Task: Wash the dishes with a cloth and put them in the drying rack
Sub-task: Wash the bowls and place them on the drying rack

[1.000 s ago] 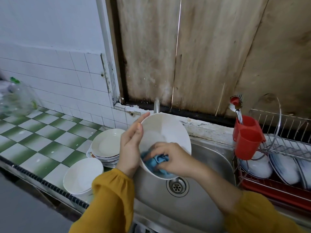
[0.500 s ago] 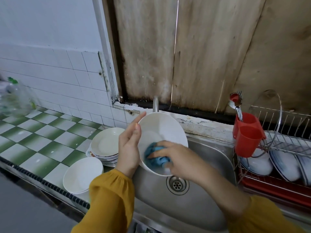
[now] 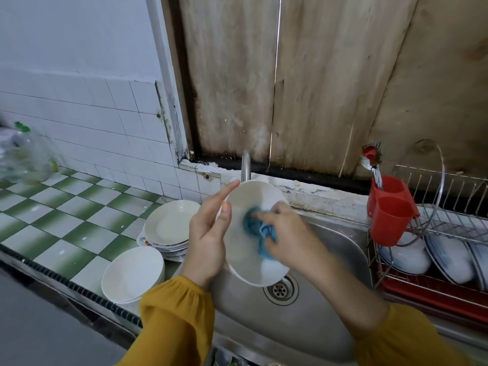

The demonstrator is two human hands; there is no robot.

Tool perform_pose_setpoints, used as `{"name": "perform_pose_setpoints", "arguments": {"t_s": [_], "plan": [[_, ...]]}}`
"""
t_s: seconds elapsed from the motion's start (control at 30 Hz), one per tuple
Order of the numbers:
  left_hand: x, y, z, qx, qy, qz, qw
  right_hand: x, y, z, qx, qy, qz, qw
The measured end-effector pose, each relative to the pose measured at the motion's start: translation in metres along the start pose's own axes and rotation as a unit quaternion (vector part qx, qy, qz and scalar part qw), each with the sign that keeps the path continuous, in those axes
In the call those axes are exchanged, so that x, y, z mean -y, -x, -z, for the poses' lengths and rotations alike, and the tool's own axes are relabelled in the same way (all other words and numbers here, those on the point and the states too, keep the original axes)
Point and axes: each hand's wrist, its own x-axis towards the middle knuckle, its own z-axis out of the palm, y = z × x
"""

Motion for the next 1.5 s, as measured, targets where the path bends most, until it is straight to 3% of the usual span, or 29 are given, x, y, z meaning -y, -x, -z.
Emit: {"name": "perform_pose_setpoints", "arguments": {"t_s": [0.07,0.1,0.2,0.27,0.3,0.37,0.43,0.53,0.63,0.7,0.77,0.83,0.97,1.0,1.1,1.17,1.2,1.3,1.37,1.43,1.5], "plan": [[-0.002,0.001,-0.006,-0.004,0.022,0.003,1.0,0.005,-0.004,-0.012,-0.133,-0.092,-0.012,0.987],[-0.003,0.0,-0.009,0.001,0.01,-0.004,1.0,0.009,-0.006,-0.017,-0.145,-0.163,0.0,0.976],[-0.005,-0.003,-0.009,-0.006,-0.044,-0.025,0.999,0.027,0.002,-0.021,-0.016,-0.349,0.082,0.933],[-0.009,-0.008,0.0,-0.029,-0.008,-0.013,0.999,0.026,0.008,-0.014,0.06,-0.304,0.128,0.942],[-0.012,-0.01,0.004,-0.034,0.009,-0.011,0.999,0.02,0.008,-0.011,0.08,-0.222,0.147,0.961],[-0.013,-0.009,0.009,-0.023,0.028,-0.009,0.999,0.011,0.004,-0.006,0.005,-0.01,0.137,0.991],[-0.012,-0.006,0.006,-0.006,0.041,-0.001,0.999,0.006,-0.002,-0.006,-0.18,0.048,0.075,0.98],[-0.011,-0.004,-0.003,0.043,-0.016,-0.014,0.999,0.01,-0.007,-0.007,-0.33,-0.143,0.08,0.93],[-0.014,-0.004,-0.01,0.077,0.014,-0.003,0.997,0.029,0.004,-0.007,-0.318,-0.234,0.147,0.907],[-0.014,-0.003,-0.01,0.085,0.038,0.008,0.996,0.031,0.009,-0.011,-0.339,-0.254,0.106,0.9],[-0.013,-0.001,-0.012,0.079,0.046,0.012,0.996,0.025,0.008,-0.013,-0.383,-0.303,-0.003,0.873],[-0.01,0.0,-0.017,0.063,0.057,0.029,0.996,0.031,0.011,-0.013,-0.369,-0.343,-0.054,0.862],[-0.002,0.001,-0.026,0.035,0.06,0.034,0.997,0.045,0.024,-0.023,-0.203,-0.423,-0.008,0.883],[-0.001,0.003,-0.027,0.034,0.064,0.033,0.997,0.041,0.023,-0.022,-0.199,-0.435,-0.029,0.878],[0.002,0.011,-0.036,0.051,0.064,0.056,0.995,0.023,0.016,-0.018,-0.285,-0.447,-0.154,0.834],[0.005,0.013,-0.04,0.042,0.062,0.066,0.995,0.024,0.02,-0.019,-0.256,-0.462,-0.133,0.839],[0.003,0.012,-0.039,0.036,0.06,0.065,0.995,0.026,0.024,-0.022,-0.193,-0.466,-0.082,0.859],[0.002,0.001,-0.025,0.016,0.056,0.06,0.996,0.02,0.038,-0.014,0.029,-0.36,0.037,0.932],[0.002,-0.002,-0.018,0.012,0.07,0.075,0.995,-0.003,0.038,-0.006,0.115,-0.156,0.056,0.979],[0.006,0.001,-0.018,0.02,0.045,0.073,0.996,-0.023,0.034,-0.005,0.067,0.05,0.052,0.995],[0.013,0.009,-0.023,0.037,0.033,0.071,0.996,-0.031,0.032,-0.009,-0.107,0.068,0.006,0.992]]}}
